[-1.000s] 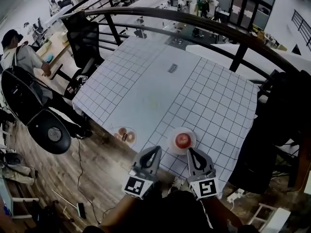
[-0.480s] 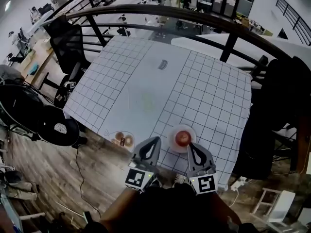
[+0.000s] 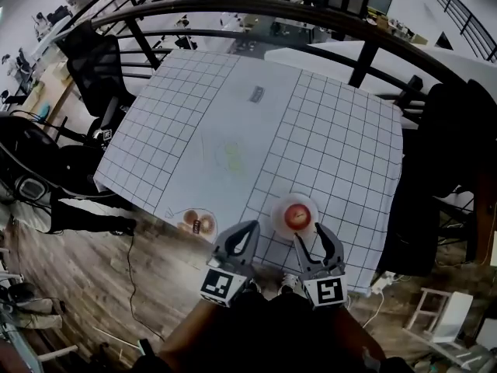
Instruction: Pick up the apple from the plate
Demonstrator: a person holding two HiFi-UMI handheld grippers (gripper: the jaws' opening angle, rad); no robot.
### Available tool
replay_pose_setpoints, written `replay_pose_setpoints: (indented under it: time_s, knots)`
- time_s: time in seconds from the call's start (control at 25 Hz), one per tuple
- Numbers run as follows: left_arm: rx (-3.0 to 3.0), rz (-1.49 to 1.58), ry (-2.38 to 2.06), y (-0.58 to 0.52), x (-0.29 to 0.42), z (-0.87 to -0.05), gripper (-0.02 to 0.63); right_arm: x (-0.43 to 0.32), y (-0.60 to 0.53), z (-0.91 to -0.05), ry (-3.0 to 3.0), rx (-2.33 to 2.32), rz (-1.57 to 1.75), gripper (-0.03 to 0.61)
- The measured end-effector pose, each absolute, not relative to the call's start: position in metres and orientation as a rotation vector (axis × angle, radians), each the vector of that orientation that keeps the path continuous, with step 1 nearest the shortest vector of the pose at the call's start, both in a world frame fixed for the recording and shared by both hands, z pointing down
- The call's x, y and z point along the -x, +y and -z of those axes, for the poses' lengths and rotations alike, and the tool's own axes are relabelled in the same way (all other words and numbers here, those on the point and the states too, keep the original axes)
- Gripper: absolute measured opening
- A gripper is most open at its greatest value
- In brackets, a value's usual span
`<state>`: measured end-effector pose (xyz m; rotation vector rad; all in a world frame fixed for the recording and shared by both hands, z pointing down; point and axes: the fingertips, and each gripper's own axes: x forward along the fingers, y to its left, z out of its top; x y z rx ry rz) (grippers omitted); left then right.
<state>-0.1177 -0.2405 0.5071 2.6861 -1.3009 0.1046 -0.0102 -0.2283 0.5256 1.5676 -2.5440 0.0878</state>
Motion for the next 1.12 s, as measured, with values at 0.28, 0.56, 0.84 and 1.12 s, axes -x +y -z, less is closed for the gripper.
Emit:
replay_pose_setpoints:
  time_s: [0.28,0.56,0.84,1.12]
  knots:
    - [-2.676,-0.131,-1.266,-0.247,0.118,-0.526,0.018,0.012,-0.242,-0.568,-2.487,-1.537,-0.188,0.352]
    - [-2.645,-0.16,-1.287,-0.257,0.121,-0.54,0.018,0.012,-0.254,-0.631,-2.401,-1.448,-0.308,0.408]
    - [-2.607,-0.192,-1.317,-0.254,0.13,-0.55,0.018,0.014,-0.268,-0.656,-2.351,-1.408,-0.387,0.417]
    - [-2.596,-0.231,-1.335,-0.255,0.135,-0.559,0.018,0.013,-0.277,-0.675,-2.3,-1.374,-0.398,0.42]
